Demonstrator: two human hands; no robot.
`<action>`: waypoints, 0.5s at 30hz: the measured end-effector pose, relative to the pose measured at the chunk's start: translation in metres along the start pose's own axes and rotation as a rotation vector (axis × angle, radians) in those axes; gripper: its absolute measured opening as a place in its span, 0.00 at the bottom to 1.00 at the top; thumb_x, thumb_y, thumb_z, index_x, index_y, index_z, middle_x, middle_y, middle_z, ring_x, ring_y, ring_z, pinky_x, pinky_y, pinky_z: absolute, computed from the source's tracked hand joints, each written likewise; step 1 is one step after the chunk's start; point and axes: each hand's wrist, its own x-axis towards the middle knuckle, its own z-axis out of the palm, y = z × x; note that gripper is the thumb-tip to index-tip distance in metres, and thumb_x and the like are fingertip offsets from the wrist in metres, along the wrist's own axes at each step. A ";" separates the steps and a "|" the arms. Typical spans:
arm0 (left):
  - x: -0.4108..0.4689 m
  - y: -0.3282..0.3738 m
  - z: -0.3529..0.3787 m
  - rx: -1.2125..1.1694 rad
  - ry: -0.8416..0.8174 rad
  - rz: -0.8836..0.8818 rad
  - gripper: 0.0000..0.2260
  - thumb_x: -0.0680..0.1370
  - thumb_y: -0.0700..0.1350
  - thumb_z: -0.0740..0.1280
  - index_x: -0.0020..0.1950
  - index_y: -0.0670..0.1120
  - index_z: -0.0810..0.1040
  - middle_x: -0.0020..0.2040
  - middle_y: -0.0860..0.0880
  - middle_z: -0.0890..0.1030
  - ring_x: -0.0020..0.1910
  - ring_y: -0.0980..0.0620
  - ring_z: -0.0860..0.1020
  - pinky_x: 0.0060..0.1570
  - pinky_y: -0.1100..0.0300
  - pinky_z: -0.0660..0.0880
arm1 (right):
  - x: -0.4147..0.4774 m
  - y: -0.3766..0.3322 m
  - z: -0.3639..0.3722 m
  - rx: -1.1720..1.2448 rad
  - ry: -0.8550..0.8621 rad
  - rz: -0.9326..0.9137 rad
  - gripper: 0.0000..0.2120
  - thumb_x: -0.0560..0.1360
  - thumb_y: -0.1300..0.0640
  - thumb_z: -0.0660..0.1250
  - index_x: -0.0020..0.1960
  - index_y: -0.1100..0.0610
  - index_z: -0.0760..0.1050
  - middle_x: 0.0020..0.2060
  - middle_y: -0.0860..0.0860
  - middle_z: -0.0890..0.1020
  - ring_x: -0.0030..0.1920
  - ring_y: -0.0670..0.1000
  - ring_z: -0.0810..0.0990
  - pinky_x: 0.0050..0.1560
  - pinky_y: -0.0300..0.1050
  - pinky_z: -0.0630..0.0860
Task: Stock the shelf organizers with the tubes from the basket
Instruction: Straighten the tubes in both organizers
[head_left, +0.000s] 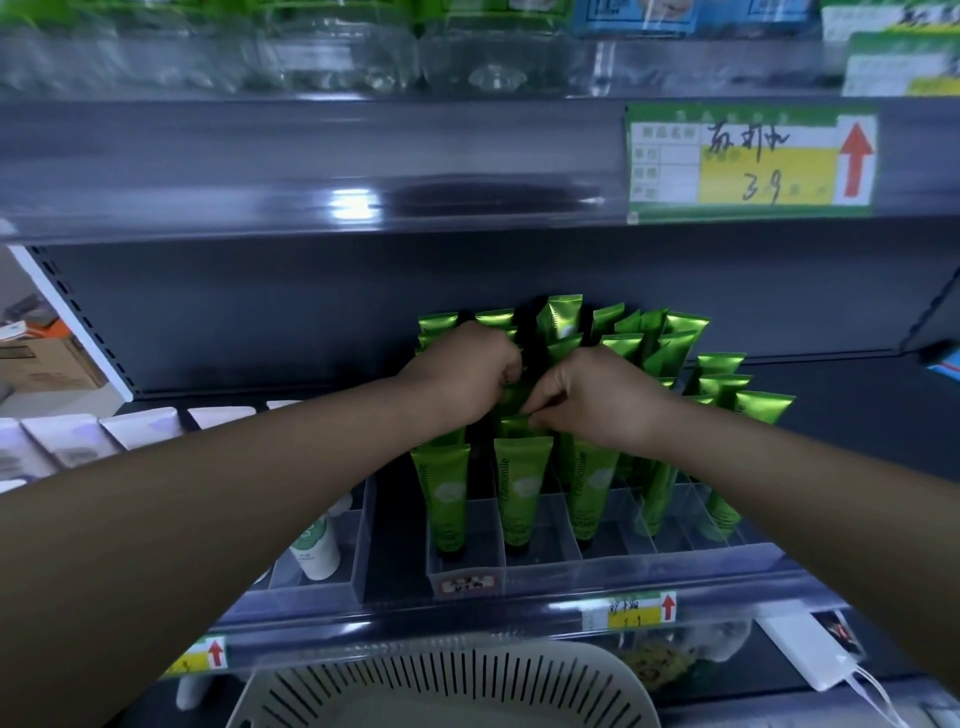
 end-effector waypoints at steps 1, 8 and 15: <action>0.000 -0.001 0.000 0.003 0.005 0.001 0.12 0.74 0.37 0.67 0.57 0.44 0.81 0.55 0.44 0.81 0.54 0.48 0.79 0.50 0.62 0.74 | 0.000 0.000 0.001 0.013 0.002 0.004 0.07 0.71 0.59 0.72 0.49 0.55 0.84 0.44 0.50 0.85 0.40 0.41 0.77 0.35 0.20 0.66; -0.002 -0.002 -0.001 0.032 0.032 0.041 0.09 0.74 0.35 0.66 0.51 0.43 0.82 0.49 0.45 0.83 0.50 0.48 0.79 0.45 0.60 0.74 | 0.001 -0.003 0.005 0.046 0.008 0.008 0.07 0.71 0.59 0.72 0.49 0.54 0.84 0.44 0.49 0.85 0.36 0.38 0.74 0.34 0.17 0.64; -0.005 -0.001 0.000 0.047 0.030 0.056 0.08 0.73 0.35 0.64 0.46 0.43 0.81 0.43 0.45 0.82 0.44 0.47 0.79 0.39 0.61 0.70 | 0.001 -0.003 0.008 0.065 0.027 0.001 0.07 0.71 0.59 0.72 0.49 0.55 0.84 0.43 0.49 0.85 0.34 0.36 0.73 0.34 0.18 0.65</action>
